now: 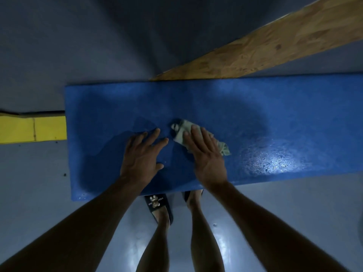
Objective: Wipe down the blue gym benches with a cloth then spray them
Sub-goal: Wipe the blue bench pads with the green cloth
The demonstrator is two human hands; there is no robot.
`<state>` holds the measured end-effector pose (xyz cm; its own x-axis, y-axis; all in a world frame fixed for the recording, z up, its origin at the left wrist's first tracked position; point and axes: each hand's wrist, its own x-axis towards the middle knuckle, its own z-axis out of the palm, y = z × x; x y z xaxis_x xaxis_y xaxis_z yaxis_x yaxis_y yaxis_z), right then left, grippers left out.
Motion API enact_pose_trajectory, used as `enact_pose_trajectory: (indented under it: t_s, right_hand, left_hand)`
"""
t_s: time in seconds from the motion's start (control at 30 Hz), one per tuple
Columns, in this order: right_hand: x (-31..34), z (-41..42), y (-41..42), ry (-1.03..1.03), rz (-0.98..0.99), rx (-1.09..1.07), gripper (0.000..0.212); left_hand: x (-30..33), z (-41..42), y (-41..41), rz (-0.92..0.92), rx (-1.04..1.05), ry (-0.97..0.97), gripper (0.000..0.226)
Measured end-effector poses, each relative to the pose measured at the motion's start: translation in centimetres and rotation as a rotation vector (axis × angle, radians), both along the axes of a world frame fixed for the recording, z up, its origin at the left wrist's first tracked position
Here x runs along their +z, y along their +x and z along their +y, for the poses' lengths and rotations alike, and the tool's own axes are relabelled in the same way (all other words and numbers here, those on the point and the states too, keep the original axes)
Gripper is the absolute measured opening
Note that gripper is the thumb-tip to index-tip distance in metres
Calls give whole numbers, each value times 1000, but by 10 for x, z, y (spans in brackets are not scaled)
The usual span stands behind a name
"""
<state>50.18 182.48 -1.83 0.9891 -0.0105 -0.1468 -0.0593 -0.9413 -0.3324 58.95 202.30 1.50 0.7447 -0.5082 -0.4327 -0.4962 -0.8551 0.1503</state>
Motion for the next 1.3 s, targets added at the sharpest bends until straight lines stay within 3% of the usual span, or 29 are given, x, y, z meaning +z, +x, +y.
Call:
enact_pose_trajectory:
  t_s: [0.07,0.13,0.2,0.3,0.4,0.47,0.57,0.63,0.7,0.77,0.87,0.97,1.03,1.17,1.3]
  right_hand:
    - [-1,-57,9,-76,-15,323,71]
    - [-1,-116,19,-105,-19,392,73]
    - [4,-160,21,-40,-9,99,73]
    - [0,-157,29,-14,-28,-539,80]
    - [-11,-86,57,-83,-23,-777,77]
    - [-10,-34,66,-4,-68,-696,75]
    - [-6,-2,53,84,-36,-155,68]
    - [-7,-41,56,27,-33,233,71]
    - [-8,-100,67,-90,-13,463,73]
    - [-6,-156,74,-112,45,374,68]
    - [-1,-210,72,55,11,-130,72]
    - [-7,-181,86,65,-100,-555,72]
    - [-10,-132,104,45,-159,-657,63]
    - [-4,-50,131,82,-141,-313,56]
    - [1,-94,134,60,-13,146,56]
  left_hand:
    - [0,0,0,10,11,-19,82]
    - [-4,0,-1,3,27,-42,84]
    - [-8,1,-2,-1,43,-68,87]
    - [-9,1,-2,7,65,-101,87]
    - [-6,-2,0,18,86,-101,84]
    - [-4,-3,1,21,84,-96,82]
    - [-3,-2,1,25,83,-89,83]
    - [-4,-3,2,42,72,-59,86]
    - [-4,-4,2,43,59,-14,87]
    - [-5,-5,3,38,68,-10,88]
    - [-3,-7,1,22,83,-14,89]
    - [-3,-8,2,4,92,-46,89]
    - [-4,-8,2,3,89,-53,89]
    - [-4,-8,1,2,109,-45,89]
    - [-3,-10,0,0,110,-65,89]
